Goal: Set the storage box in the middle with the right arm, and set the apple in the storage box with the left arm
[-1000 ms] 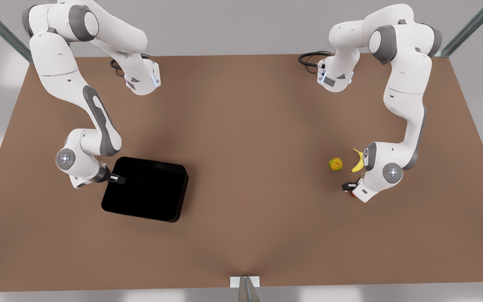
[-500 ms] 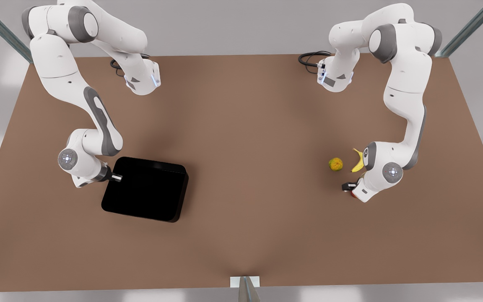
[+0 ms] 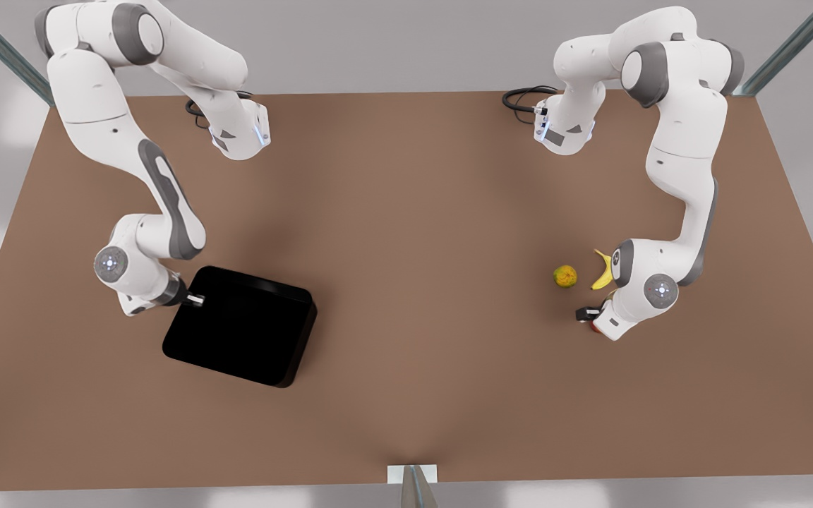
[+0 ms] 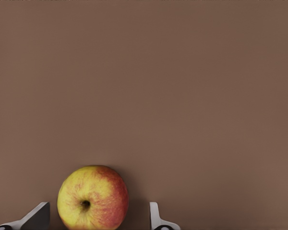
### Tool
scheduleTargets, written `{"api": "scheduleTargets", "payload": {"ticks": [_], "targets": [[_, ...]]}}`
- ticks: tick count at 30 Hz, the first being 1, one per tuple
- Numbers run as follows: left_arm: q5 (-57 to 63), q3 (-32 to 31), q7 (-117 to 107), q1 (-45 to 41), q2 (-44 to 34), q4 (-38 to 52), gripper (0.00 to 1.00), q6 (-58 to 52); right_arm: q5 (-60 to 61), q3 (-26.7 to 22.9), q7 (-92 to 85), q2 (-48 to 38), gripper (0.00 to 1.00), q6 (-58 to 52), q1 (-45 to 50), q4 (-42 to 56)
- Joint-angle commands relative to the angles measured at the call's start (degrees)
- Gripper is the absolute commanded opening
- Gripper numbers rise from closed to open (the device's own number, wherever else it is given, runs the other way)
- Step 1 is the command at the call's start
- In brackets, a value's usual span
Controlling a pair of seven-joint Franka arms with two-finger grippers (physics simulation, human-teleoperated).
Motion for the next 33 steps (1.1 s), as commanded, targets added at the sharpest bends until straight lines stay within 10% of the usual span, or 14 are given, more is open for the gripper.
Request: {"api": "scheduleTargets", "payload": {"ticks": [1, 15, 33], "targets": [[0.03, 0.0, 0.0, 0.0, 0.0, 0.06, 1.0, 0.0, -0.18, 0.12, 0.08, -0.26, 0.21, -0.07, -0.29, 0.0], [-0.05, 0.0, 0.0, 0.09, -0.09, -0.03, 1.0, 0.0, 1.05, 12.43, 14.4, -2.64, 0.21, -25.38, 9.28, 21.53], [0.03, 0.0, 0.0, 0.18, -0.09, 0.06, 1.0, 0.0, 2.46, 14.01, 26.0, 9.93, 0.21, -21.52, 27.39, 29.79]]}}
